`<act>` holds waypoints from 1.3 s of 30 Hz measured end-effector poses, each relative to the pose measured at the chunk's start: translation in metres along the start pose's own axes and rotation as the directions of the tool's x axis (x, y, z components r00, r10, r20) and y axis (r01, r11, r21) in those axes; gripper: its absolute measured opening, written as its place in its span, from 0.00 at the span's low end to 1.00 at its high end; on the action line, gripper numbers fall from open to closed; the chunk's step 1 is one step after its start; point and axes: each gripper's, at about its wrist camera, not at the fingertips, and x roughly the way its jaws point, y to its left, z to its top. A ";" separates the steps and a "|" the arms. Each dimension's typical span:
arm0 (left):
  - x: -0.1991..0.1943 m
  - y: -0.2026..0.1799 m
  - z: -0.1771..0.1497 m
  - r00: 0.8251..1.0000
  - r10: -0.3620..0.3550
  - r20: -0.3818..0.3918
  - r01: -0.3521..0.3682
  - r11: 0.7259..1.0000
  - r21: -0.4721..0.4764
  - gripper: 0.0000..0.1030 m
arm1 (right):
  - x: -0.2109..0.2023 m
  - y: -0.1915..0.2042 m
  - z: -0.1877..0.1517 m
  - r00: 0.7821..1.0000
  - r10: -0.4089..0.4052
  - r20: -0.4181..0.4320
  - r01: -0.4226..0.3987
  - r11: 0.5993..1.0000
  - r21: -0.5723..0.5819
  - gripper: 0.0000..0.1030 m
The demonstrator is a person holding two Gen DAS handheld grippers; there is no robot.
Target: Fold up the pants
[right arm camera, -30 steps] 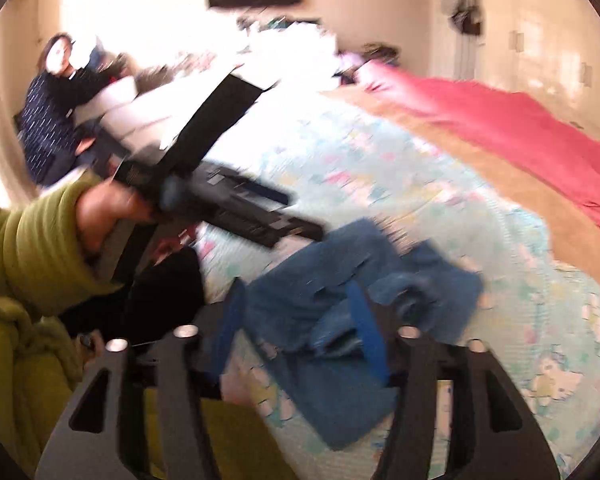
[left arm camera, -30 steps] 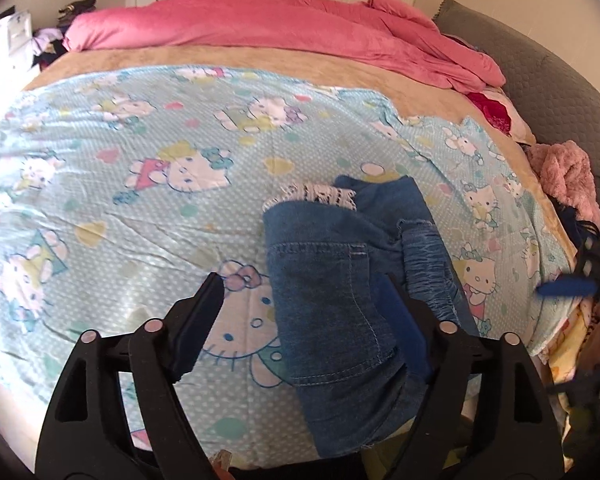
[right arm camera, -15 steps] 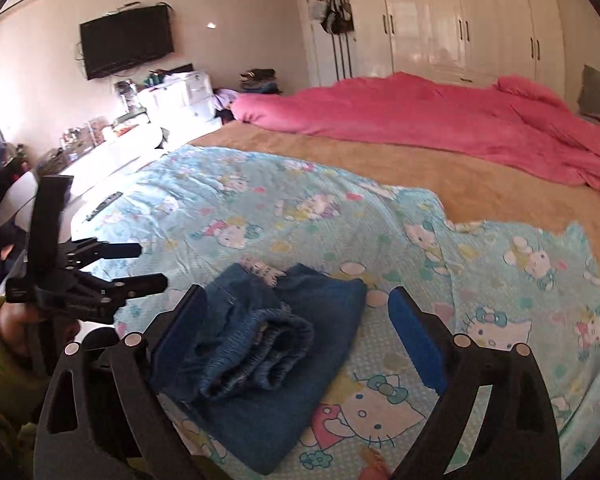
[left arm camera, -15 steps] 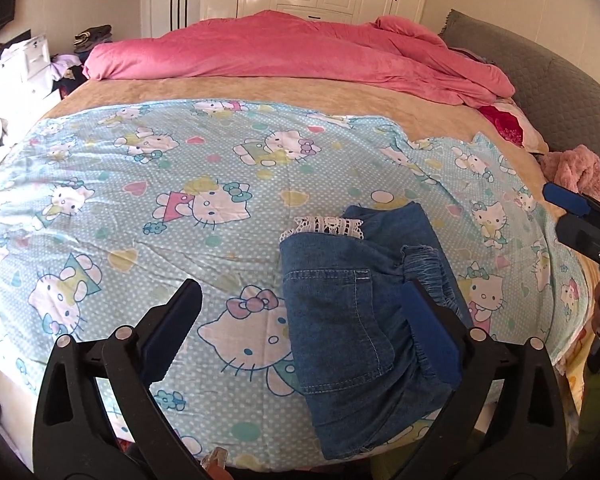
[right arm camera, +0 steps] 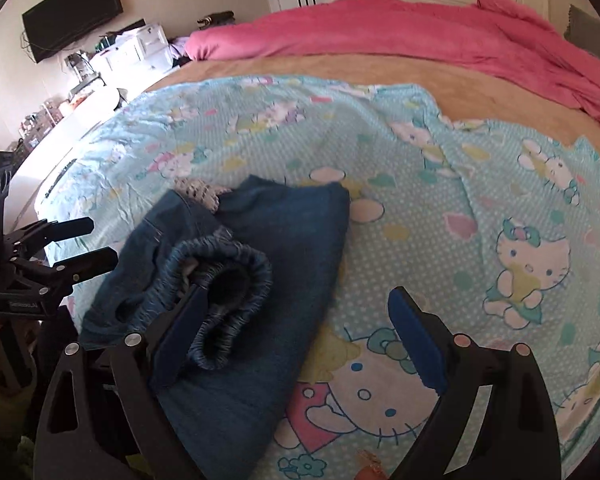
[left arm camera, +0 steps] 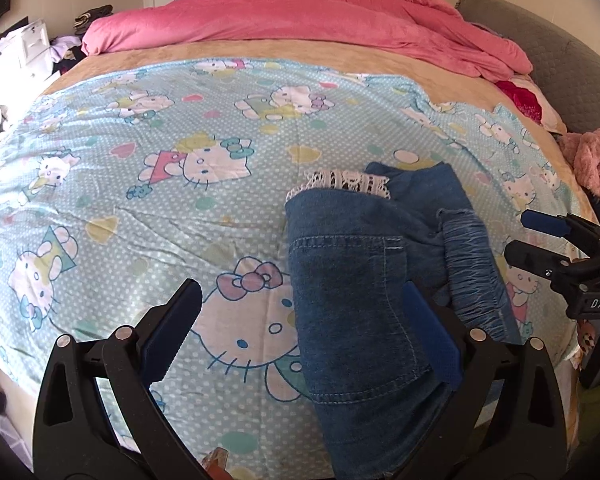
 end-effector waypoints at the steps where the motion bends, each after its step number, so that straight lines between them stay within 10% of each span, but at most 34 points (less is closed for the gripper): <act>1: 0.005 0.000 -0.001 1.000 -0.003 -0.009 0.003 1.000 -0.001 0.91 | 0.004 -0.001 -0.001 1.000 0.007 -0.010 -0.007 1.000 0.004 0.89; 10: 0.039 -0.002 -0.009 0.997 -0.043 -0.058 0.041 0.999 -0.031 0.89 | 0.038 -0.002 -0.007 0.990 0.115 -0.079 -0.111 0.993 0.049 0.71; 13: 0.043 -0.003 -0.008 0.989 -0.142 -0.050 0.137 0.987 -0.079 0.53 | 0.040 0.006 -0.006 0.979 0.193 -0.069 -0.191 0.981 0.029 0.31; 18: 0.035 -0.012 -0.001 0.989 -0.146 -0.025 0.144 0.987 -0.075 0.24 | 0.025 0.015 0.004 0.974 0.226 -0.005 -0.226 0.974 -0.001 0.14; 34: 0.017 -0.001 0.063 0.991 -0.062 0.120 0.069 0.996 -0.057 0.25 | 0.029 0.025 0.067 0.978 0.161 0.133 -0.149 0.984 -0.094 0.15; 37: 0.030 0.001 0.064 0.995 -0.026 0.099 0.031 0.999 -0.042 0.35 | 0.043 0.019 0.067 0.988 0.111 0.112 -0.103 0.992 -0.076 0.20; 39: 0.035 0.004 0.058 0.996 -0.013 0.084 0.017 0.999 -0.044 0.42 | 0.052 0.013 0.062 0.995 0.044 0.087 -0.038 0.997 -0.069 0.43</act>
